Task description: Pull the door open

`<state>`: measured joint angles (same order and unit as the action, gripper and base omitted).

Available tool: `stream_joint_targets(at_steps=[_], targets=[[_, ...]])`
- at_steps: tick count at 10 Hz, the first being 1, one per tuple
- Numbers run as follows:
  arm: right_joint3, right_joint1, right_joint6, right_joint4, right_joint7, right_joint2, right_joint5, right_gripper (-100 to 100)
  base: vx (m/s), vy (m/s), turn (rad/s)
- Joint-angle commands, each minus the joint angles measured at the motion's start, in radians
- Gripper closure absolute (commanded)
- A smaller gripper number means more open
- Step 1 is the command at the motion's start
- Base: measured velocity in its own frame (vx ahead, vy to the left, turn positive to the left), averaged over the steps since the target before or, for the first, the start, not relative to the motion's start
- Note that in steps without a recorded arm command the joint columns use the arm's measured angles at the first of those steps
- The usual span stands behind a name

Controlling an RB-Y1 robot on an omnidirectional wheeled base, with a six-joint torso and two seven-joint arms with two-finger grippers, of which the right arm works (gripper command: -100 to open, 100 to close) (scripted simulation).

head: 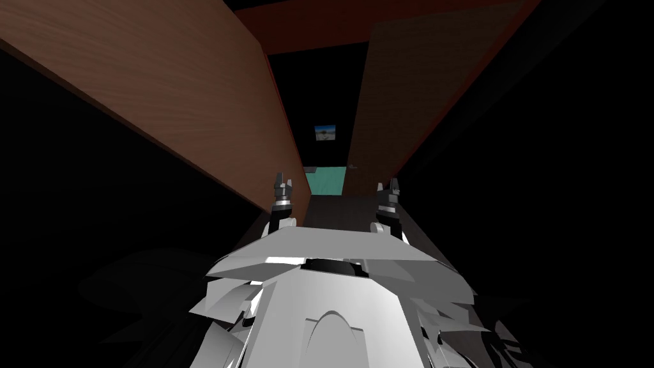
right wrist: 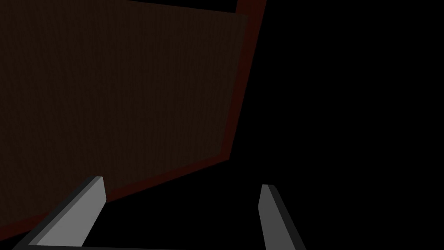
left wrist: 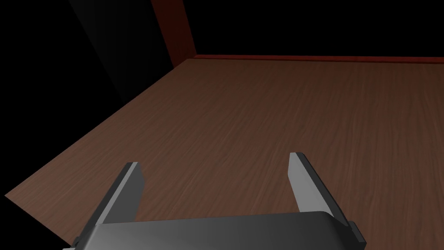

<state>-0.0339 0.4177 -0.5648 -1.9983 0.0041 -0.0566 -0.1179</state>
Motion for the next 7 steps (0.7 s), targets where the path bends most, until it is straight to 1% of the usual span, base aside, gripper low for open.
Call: stream_joint_targets(at_steps=[1,3,4,7], targets=[[-0.001,-0.02,-0.01,0.049,-0.002,-0.005,0.001,-100,0.1,-0.01,0.047],[-0.004,-0.044,-0.022,0.108,-0.007,-0.013,0.001,-100,0.091,-0.019,0.04],[-0.004,-0.044,-0.022,0.109,-0.007,-0.013,0.001,-100,0.062,-0.015,0.011],[-0.01,-0.084,-0.041,0.201,-0.014,-0.025,0.001,-100,0.077,-0.023,0.04]])
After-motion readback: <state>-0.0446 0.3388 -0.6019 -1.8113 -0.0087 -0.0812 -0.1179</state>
